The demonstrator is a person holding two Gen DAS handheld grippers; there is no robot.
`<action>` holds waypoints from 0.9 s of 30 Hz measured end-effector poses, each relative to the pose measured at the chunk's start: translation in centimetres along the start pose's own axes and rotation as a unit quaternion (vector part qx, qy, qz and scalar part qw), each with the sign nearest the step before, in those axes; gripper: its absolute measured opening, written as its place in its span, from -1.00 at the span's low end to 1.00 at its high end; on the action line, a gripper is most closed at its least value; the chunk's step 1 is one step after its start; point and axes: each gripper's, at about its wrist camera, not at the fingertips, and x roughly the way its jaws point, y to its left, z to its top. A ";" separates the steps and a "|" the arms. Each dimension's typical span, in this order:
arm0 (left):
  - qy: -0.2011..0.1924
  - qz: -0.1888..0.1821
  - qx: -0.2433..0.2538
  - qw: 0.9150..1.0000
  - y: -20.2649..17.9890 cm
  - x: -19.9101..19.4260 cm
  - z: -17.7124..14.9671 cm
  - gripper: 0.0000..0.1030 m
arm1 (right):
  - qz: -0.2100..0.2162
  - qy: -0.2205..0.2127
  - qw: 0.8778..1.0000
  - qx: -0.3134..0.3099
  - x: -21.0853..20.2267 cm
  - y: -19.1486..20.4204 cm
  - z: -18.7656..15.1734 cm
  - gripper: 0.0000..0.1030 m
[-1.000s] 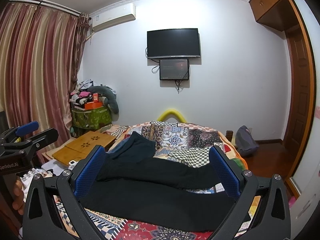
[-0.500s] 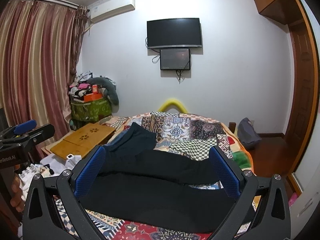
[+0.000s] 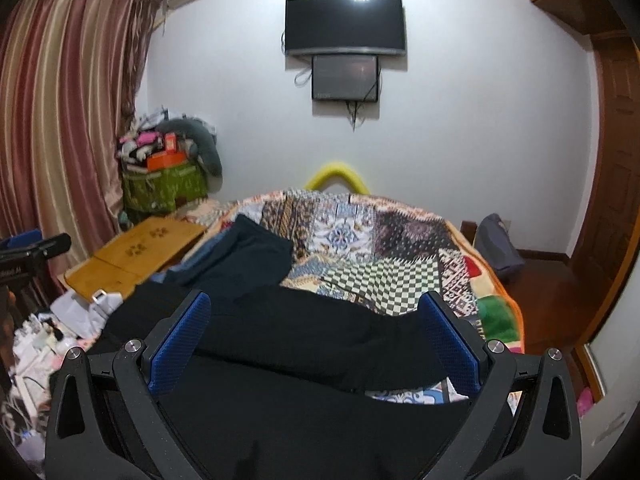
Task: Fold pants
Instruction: 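Lower both grippers onto the black trousers' waistband and close them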
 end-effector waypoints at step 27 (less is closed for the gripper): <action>0.273 0.011 -0.033 0.961 9.3 28.4 -4.8 0.54 | 0.099 0.256 0.961 -0.045 25.2 -3.4 -0.8 0.94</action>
